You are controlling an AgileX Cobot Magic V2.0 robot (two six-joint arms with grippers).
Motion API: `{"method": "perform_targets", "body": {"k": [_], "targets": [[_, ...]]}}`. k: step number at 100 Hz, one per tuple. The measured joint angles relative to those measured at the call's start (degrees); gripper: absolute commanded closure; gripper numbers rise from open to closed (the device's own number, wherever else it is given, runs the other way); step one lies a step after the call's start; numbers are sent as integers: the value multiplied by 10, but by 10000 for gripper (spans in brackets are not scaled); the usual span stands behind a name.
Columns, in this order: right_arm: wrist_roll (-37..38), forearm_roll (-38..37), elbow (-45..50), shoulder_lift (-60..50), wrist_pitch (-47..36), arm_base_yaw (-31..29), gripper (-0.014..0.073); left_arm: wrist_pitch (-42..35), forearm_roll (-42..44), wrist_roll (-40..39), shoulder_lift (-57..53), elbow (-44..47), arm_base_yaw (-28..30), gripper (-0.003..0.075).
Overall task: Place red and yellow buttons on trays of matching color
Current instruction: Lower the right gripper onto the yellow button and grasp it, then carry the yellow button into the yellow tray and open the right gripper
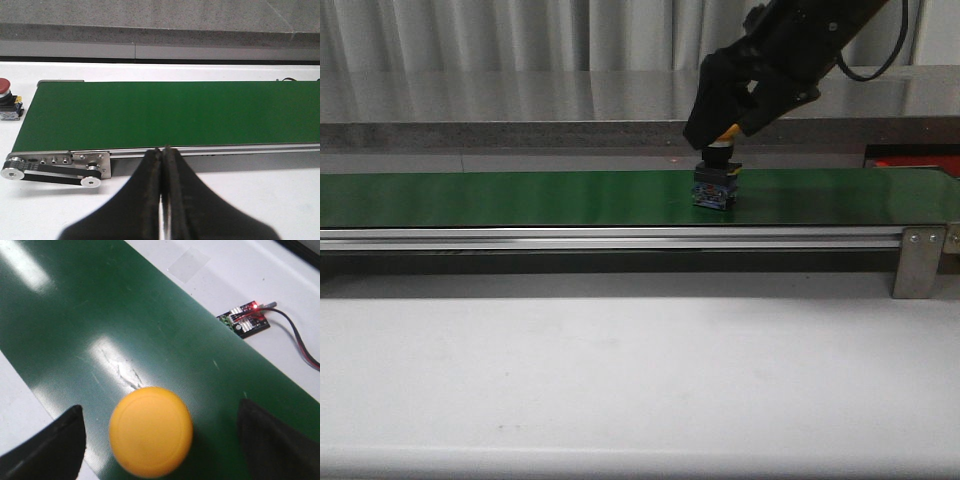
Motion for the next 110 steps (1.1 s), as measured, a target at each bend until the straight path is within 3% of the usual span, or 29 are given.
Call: {"method": "perform_targets", "body": {"k": [8, 26, 34, 68, 92, 110], "targets": [[0, 0, -5, 13, 0, 0, 14, 0, 0, 0, 0, 0, 0, 739], [2, 0, -6, 28, 0, 0, 330, 0, 0, 0, 0, 0, 0, 739], [3, 0, -9, 28, 1, 0, 393, 0, 0, 0, 0, 0, 0, 739], [94, -75, -13, -61, 33, -33, 396, 0, 0, 0, 0, 0, 0, 739], [158, -89, -9, -146, 92, -178, 396, 0, 0, 0, 0, 0, 0, 739], [183, -93, 49, -190, 104, -297, 396, 0, 0, 0, 0, 0, 0, 739]]}}
